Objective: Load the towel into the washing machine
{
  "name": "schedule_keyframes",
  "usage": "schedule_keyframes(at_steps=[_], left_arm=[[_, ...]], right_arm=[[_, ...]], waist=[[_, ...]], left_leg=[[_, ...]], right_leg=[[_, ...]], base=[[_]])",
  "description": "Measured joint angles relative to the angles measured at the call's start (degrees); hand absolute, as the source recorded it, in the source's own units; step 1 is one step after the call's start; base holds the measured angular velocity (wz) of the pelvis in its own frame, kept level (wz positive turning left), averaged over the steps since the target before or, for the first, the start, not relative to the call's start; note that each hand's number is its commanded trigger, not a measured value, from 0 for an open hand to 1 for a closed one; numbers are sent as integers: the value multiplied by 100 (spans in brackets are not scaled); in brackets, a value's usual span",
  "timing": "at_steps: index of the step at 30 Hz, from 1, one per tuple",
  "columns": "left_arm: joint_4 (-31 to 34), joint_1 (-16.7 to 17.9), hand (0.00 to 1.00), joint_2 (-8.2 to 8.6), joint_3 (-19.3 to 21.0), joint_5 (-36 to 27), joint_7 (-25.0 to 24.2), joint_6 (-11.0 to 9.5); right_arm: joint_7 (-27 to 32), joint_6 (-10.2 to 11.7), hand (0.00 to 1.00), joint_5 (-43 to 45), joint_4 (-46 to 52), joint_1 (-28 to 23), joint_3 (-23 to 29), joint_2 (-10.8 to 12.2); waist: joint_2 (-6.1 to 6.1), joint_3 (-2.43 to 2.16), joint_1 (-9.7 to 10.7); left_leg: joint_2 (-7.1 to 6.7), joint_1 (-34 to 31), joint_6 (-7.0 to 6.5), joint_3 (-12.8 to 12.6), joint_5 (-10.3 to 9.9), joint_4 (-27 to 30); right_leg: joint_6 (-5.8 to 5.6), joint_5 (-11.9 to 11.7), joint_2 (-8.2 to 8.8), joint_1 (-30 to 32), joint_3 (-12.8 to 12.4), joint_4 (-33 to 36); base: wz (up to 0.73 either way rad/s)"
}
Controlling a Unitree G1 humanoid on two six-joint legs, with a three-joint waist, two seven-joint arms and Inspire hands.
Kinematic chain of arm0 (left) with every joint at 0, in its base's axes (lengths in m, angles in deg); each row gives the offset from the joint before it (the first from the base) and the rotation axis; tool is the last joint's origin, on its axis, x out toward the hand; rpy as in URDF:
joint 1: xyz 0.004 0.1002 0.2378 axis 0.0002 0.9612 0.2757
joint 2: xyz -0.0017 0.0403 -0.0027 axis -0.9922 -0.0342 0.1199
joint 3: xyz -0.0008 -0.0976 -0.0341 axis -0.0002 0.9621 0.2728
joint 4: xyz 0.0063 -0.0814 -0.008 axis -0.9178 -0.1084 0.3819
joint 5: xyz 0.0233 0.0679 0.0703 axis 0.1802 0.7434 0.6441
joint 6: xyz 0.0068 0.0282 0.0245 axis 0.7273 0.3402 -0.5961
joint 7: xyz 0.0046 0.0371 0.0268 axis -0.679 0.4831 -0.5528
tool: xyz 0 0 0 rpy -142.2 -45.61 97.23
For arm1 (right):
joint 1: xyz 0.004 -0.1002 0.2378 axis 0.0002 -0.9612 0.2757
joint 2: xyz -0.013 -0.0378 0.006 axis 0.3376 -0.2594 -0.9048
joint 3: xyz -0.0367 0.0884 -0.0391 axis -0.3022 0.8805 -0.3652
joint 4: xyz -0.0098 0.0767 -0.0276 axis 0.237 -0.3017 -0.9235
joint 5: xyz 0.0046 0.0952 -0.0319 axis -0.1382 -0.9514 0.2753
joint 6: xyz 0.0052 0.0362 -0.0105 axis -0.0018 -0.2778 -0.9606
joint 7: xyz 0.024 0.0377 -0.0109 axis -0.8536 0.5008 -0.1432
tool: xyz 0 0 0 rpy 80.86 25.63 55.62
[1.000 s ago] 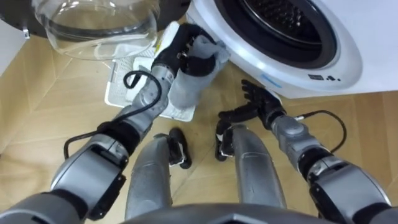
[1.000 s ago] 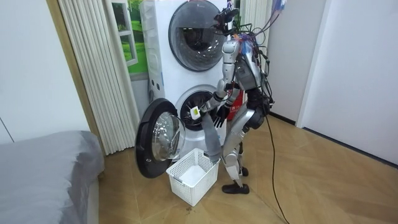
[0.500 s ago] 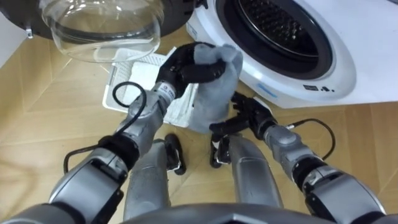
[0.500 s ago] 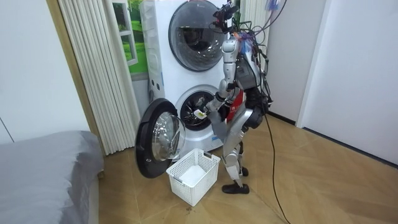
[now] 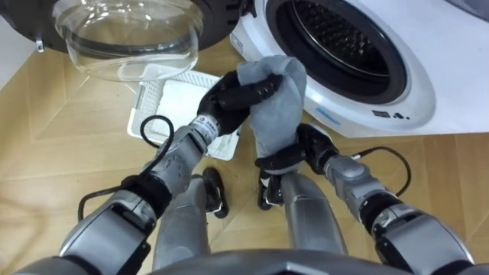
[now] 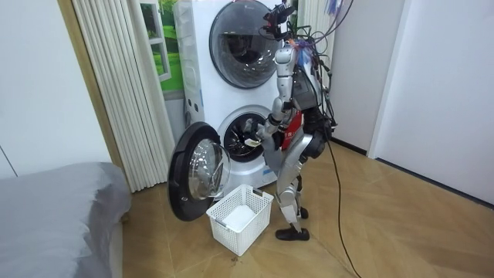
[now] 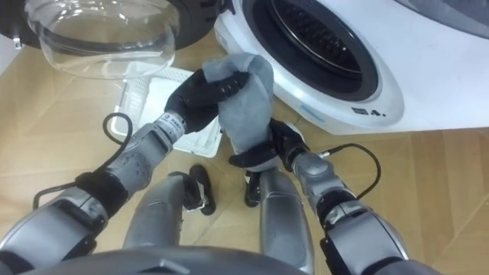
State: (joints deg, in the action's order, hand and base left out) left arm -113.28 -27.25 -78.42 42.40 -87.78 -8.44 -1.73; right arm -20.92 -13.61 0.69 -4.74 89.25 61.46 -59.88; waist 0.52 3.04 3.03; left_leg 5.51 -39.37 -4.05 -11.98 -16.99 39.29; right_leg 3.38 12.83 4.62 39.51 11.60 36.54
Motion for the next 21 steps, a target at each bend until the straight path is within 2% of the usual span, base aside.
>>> schedule_keyframes(at_steps=[4, 7, 10, 13, 14, 15, 16, 21], left_arm=[[0, 8, 100, 26, 41, -427, -1, 218], [17, 7, 100, 44, 147, -702, -1, 319], [17, 7, 100, 73, 202, -827, -1, 373], [17, 8, 100, 90, 201, -827, -1, 424], [17, 10, 96, 90, 200, -827, -1, 433], [18, 21, 57, 93, 201, -827, -1, 434], [18, 27, 0, 97, 202, -836, 0, 435], [18, 32, 0, 97, 239, -970, 0, 396]], right_arm=[[42, -138, 100, -7, 14, 16, 102, 19], [88, -259, 100, 5, 137, -4, 97, 14], [150, -364, 100, 11, 226, -13, 98, 14], [194, -375, 100, 10, 231, -40, 99, 22], [194, -381, 100, 17, 231, -44, 100, 22], [193, -392, 100, 32, 232, -55, 105, 20], [203, -395, 100, 35, 231, -58, 105, 11], [294, -384, 100, 24, 216, -40, 107, 8]], waist=[[-78, -49, -54], [-107, -68, -47], [-113, -75, -41], [-113, -75, -39], [-113, -75, -37], [-113, -75, -34], [-112, -75, -36], [-110, -76, -43]], left_leg=[[-17, -7, 0, 25, 0, -4], [-24, 7, 8, 25, 7, -12], [-28, 17, 15, 26, 22, -31], [-30, 27, 23, 24, 37, -57], [-29, 29, 26, 24, 38, -60], [-29, 31, 30, 24, 41, -69], [-29, 32, 33, 17, 43, -82], [-29, 80, 35, -37, 46, -115]], right_leg=[[-1, 1, 20, -1, 31, 9], [-1, 1, 21, -2, 23, 17], [8, -3, 21, -2, 21, 19], [16, -8, 22, -2, 22, 14], [17, -8, 22, -2, 22, 14], [20, -9, 20, -2, 21, 8], [20, -9, 19, 3, 15, 8], [21, -8, 15, -6, -34, 8]], base=[[3], [0], [0], [0], [0], [0], [0], [-3]])
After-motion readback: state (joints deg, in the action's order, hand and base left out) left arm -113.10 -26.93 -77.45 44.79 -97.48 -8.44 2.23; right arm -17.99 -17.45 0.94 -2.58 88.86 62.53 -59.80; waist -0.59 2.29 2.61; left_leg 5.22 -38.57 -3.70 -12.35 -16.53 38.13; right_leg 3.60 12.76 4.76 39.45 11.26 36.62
